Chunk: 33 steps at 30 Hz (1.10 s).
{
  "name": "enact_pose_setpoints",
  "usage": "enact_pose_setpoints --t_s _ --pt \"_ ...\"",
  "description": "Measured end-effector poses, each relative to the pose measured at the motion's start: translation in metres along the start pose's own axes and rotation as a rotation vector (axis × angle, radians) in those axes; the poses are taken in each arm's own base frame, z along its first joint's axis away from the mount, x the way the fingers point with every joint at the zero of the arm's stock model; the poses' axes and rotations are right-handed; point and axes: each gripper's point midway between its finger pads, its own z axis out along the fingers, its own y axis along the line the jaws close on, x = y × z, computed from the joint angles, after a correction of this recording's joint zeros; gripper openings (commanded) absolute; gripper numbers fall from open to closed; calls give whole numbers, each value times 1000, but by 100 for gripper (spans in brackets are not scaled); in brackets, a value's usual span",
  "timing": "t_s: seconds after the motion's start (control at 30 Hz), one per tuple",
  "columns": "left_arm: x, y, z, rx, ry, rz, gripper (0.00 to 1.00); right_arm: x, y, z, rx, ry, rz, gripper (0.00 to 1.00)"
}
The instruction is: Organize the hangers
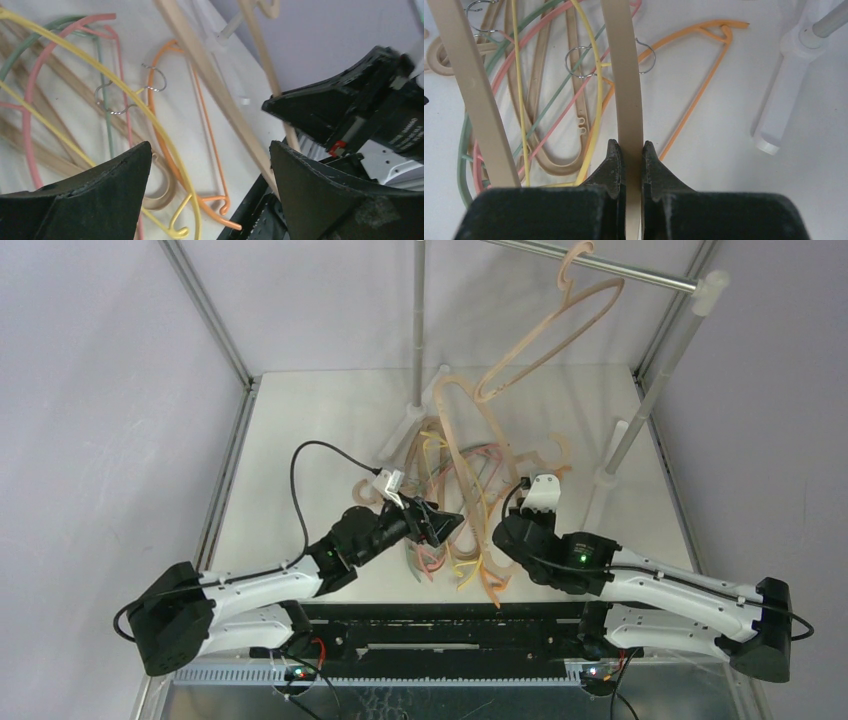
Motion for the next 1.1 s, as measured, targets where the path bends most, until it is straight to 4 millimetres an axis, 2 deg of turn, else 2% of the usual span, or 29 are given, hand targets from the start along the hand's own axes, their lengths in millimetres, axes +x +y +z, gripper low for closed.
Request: enact_pose_setpoints --t_s 0.2,0.47,0.53,0.57,0.63,0.67,0.7,0.87,0.9,0.97,1.03,1.1 --pt "-7 -14 5 60 -34 -25 92 -2 10 1 -40 -3 3 0" --pt "5 -15 16 76 -11 -52 89 -3 32 -2 -161 4 -6 0" --pt "6 -15 18 80 -13 -54 78 -1 39 -4 -206 14 -20 0" --pt "6 -15 19 81 -12 -56 69 1 43 -5 -233 20 -32 0" --pt "4 -19 23 91 -14 -64 39 5 51 -6 -271 29 -53 0" --pt "2 -22 25 100 -17 -70 11 6 54 -7 -288 33 -63 0" --pt "0 -25 27 110 -22 -68 1 8 55 -8 -292 33 -78 0" --pt "-11 -48 29 198 -42 -112 0 7 56 -5 -276 18 -87 1" --pt "-11 -49 29 203 -41 -112 0 6 55 -5 -273 15 -88 10" --pt "-10 -50 29 211 -39 -112 0 5 53 -6 -270 8 -83 39" --pt "-11 -50 28 215 -44 -110 0 3 53 -9 -277 0 -65 62" --pt "-10 -49 28 213 -44 -92 0 1 48 -14 -292 -12 -52 79"
